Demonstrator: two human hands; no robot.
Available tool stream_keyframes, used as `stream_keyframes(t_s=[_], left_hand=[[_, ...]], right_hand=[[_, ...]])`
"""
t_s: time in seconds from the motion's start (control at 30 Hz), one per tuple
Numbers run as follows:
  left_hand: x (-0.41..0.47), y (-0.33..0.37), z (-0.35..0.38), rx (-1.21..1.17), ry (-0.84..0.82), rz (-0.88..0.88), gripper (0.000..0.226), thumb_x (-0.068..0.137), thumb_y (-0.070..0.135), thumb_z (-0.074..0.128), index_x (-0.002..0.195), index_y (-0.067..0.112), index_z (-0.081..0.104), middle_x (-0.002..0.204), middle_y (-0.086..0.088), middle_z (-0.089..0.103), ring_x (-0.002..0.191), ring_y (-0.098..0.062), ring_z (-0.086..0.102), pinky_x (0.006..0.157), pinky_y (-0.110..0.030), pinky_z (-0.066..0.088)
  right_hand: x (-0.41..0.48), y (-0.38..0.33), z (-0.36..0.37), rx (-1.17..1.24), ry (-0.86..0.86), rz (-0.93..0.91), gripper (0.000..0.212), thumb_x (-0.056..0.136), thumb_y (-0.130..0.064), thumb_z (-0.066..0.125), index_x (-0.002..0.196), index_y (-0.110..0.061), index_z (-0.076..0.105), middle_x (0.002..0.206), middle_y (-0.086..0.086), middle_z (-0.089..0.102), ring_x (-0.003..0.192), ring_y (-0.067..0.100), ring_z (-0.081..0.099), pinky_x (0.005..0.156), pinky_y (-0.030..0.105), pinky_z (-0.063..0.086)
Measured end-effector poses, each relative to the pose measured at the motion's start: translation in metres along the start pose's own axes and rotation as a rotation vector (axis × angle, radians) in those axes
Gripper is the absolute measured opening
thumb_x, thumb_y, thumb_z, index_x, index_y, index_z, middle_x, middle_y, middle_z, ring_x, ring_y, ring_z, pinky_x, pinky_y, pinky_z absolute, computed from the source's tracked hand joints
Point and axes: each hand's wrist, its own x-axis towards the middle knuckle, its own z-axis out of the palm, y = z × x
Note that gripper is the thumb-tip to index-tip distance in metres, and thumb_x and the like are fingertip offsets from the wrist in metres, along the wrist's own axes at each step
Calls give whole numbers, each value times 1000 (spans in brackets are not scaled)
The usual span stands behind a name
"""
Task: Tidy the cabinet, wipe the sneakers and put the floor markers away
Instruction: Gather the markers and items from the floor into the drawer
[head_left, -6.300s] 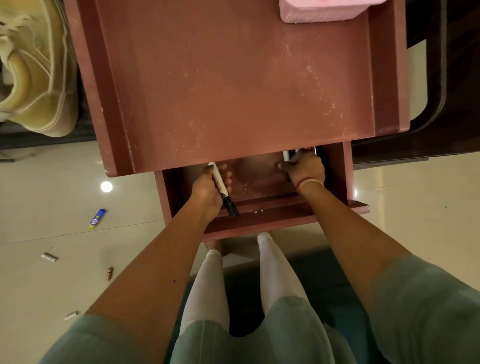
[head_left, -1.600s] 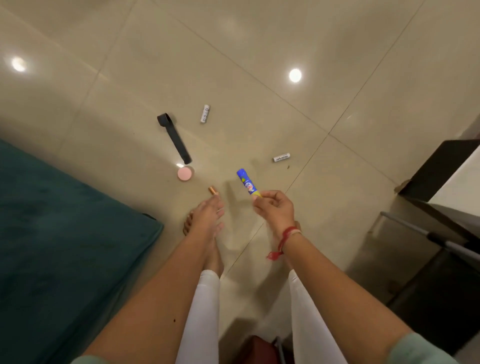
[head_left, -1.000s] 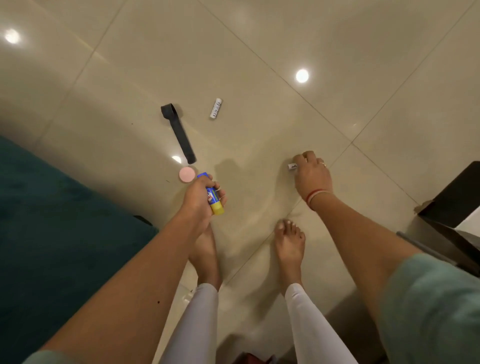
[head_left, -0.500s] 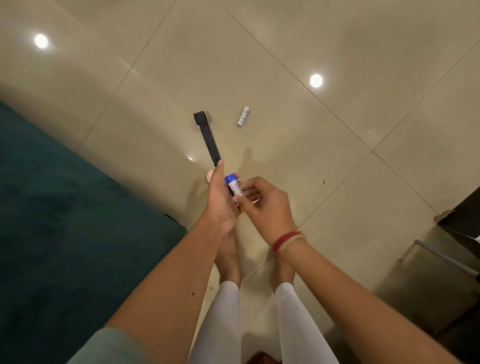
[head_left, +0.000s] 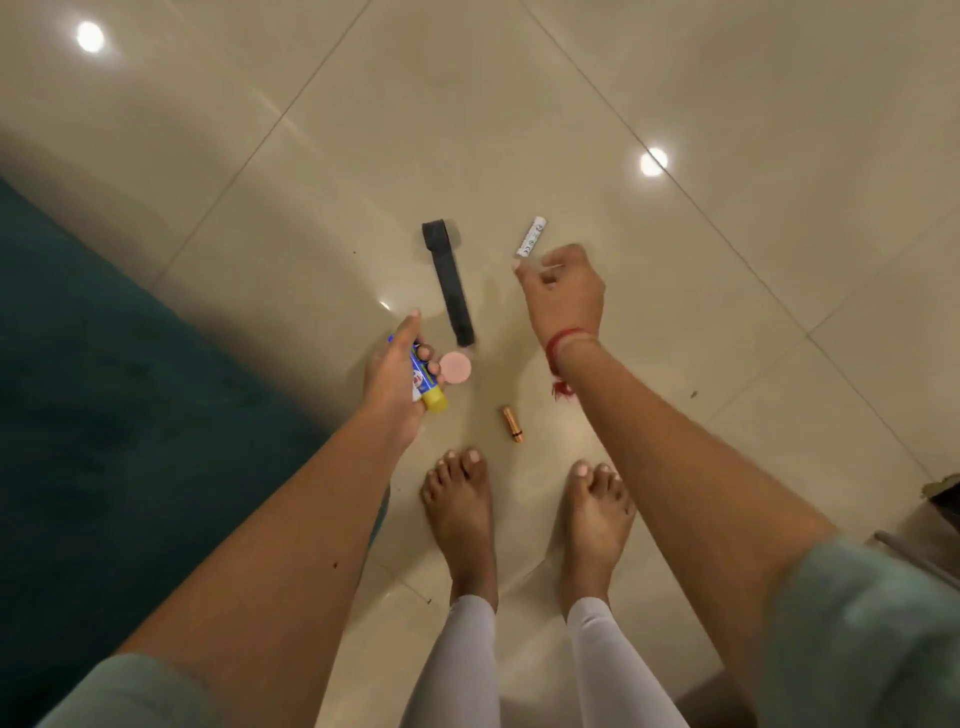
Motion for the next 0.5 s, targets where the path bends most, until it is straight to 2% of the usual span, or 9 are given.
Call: stream_keyframes(t_s=[0.07,0.2,0.27,0.37,0.43,0.5], left_hand=[[7,8,-6,10,-24,2,38,90,45,59,65,21,41,53,7,44,44,-10,42,49,-22,39],[13,21,-15,-26,-128,-26,41,88,54,53,68,20,44,61,3,46,52,-13,46,60,-26,39],[11,25,-18,-64,-219,-68,44,84,60,51,70,18,49,63,1,49,57,-15,49,65,-28,40],[9,29,-22,-82,-281,-70,48,77,64,53,75,16,56,70,0,54,64,-17,55,69,-31,44],[6,31,-21,-69,-289,-55,51,78,65,53,82,14,59,78,-2,57,70,-19,59,70,-31,49],[1,30,-17,-38,-296,-48,55,80,65,53,92,11,59,84,-5,60,77,-21,62,73,-31,53]], right_hand=[[26,-7,15,-79,26,16,36,81,-40,65,101,-13,51,98,5,61,87,22,59,79,33,48],[45,-11,27,-282,46,-82,21,86,-19,58,103,-8,51,98,9,62,91,26,59,74,30,45],[36,-11,27,-200,9,-102,16,85,-16,59,97,-8,56,85,3,62,83,23,61,76,33,49],[-13,-19,25,63,-67,-160,12,79,-10,67,88,-9,60,69,-10,57,63,5,58,67,21,49],[-57,-24,27,140,-141,-207,13,75,-9,73,83,-10,62,69,-8,61,61,4,58,63,17,49],[-92,-27,33,153,-232,-242,13,74,-9,74,80,-12,63,74,-4,65,66,8,61,66,19,51]])
